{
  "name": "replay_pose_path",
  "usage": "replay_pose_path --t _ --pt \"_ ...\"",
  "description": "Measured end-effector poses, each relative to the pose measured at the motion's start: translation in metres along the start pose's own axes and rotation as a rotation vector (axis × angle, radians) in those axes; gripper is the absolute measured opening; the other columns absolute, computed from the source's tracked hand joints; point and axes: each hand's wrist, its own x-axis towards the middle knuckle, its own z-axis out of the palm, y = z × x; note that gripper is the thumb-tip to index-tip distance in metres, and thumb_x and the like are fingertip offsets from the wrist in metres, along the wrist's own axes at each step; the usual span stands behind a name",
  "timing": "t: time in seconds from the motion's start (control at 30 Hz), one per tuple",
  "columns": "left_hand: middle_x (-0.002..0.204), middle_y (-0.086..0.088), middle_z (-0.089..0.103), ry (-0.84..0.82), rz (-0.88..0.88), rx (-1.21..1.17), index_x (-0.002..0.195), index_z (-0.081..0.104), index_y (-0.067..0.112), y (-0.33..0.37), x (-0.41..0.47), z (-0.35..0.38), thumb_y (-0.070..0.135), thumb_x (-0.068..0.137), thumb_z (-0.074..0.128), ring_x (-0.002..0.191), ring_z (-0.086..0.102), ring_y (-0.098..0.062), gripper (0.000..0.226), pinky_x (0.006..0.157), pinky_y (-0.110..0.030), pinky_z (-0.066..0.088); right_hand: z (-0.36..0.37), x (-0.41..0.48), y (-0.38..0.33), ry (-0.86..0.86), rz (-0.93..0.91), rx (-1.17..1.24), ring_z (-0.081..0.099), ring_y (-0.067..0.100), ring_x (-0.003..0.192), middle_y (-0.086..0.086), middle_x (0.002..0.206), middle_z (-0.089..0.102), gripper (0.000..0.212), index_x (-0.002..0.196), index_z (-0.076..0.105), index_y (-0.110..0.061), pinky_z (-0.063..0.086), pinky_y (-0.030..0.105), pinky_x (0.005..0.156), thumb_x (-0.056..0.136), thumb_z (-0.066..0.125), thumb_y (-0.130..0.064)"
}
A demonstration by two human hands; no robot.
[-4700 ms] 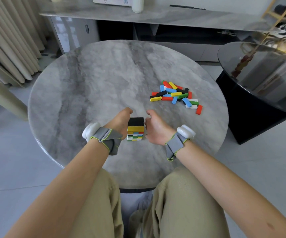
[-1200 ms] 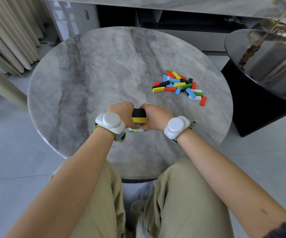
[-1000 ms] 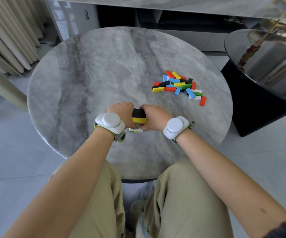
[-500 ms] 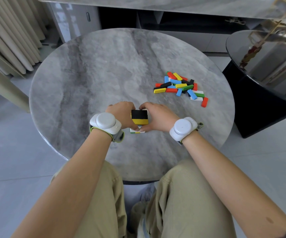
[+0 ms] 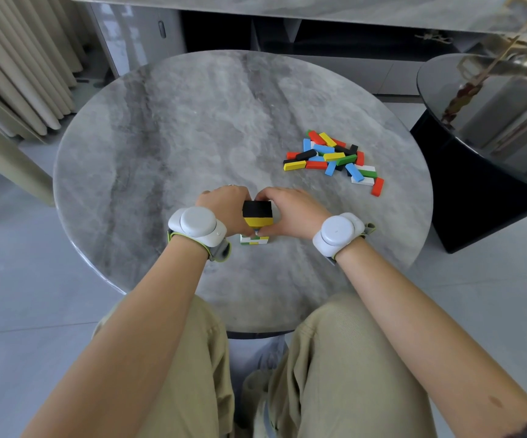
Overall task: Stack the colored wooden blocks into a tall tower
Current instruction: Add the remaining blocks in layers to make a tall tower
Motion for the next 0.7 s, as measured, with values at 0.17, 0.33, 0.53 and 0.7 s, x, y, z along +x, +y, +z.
replay_pose_path --t 0.17,0.33,0.53,0.7 --pt "0.109 0.0 0.064 0.002 -0.002 -0.01 0.112 0.058 0.022 0.001 -0.001 0.0 0.036 0.07 0.075 0.099 0.061 -0.024 0.048 0.079 -0.029 0.038 0.0 0.0 0.001 0.015 -0.019 -0.005 0.058 0.018 0.105 -0.004 0.117 0.063 0.052 0.117 0.055 -0.023 0.035 0.027 0.087 0.071 0.074 -0.036" --pt "0.11 0.001 0.063 0.001 -0.005 0.008 0.115 0.056 0.022 0.001 -0.001 0.0 0.037 0.069 0.075 0.099 0.06 -0.023 0.051 0.078 -0.029 0.039 0.001 0.0 0.001 0.014 -0.027 -0.012 0.058 0.018 0.107 -0.004 0.12 0.061 0.054 0.121 0.053 -0.023 0.036 0.028 0.09 0.072 0.073 -0.036" --pt "0.129 0.003 0.054 -0.018 0.01 0.041 0.132 0.044 0.022 0.0 0.0 0.001 0.044 0.067 0.076 0.115 0.054 -0.02 0.076 0.091 -0.032 0.04 -0.002 -0.004 0.0 -0.013 0.004 0.032 0.051 0.017 0.12 -0.001 0.135 0.05 0.085 0.138 0.035 -0.022 0.032 0.034 0.102 0.068 0.077 -0.044" --pt "0.148 0.0 0.037 -0.019 0.16 -0.068 0.145 0.028 0.017 0.015 0.004 -0.017 0.043 0.07 0.076 0.134 0.038 -0.02 0.094 0.108 -0.031 0.032 -0.018 -0.009 0.036 0.037 0.104 0.378 0.031 0.02 0.137 0.004 0.148 0.033 0.076 0.143 0.028 -0.022 0.03 0.039 0.112 0.08 0.07 -0.027"
